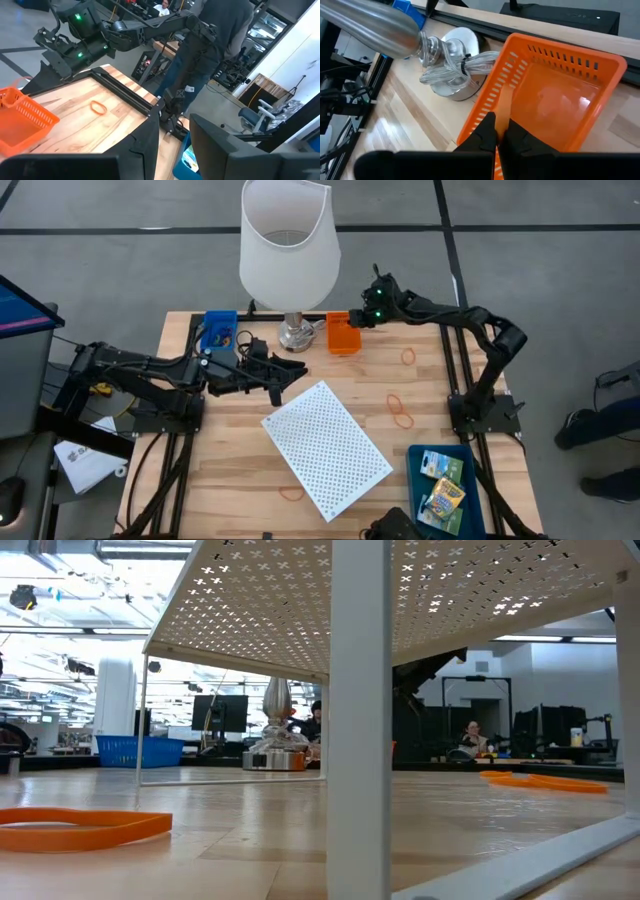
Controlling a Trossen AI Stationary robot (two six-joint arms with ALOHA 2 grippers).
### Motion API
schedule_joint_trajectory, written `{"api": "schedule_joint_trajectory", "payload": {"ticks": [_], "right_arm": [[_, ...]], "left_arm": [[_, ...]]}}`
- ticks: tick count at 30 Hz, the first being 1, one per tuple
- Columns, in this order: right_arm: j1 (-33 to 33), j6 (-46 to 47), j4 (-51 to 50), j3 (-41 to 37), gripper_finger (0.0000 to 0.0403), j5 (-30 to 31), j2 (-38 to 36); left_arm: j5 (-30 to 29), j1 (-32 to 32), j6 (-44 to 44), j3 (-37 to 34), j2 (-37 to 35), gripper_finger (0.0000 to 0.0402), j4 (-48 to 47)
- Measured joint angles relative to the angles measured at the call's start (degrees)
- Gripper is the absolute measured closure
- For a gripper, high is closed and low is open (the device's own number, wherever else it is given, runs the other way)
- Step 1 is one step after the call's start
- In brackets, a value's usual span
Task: Pick & Place Office Desk Supplies
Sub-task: Put the orange rubber band into the blue bin
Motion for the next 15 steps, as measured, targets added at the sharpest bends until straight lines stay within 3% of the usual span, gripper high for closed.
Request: {"api": "schedule_joint_trajectory", "payload": {"ticks": [11, 15], "right_arm": [[0.5, -1.9, 0.3, 0.0, 0.0400, -3.4, 0.0], [0.4, -2.0, -0.6, 0.0, 0.0360, -3.8, 0.0]], "left_arm": [[0.0, 0.0, 0.1, 0.0, 0.0, 0.0298, 0.0], [0.0, 0.0, 0.1, 0.0, 0.0, 0.0298, 0.0]]}}
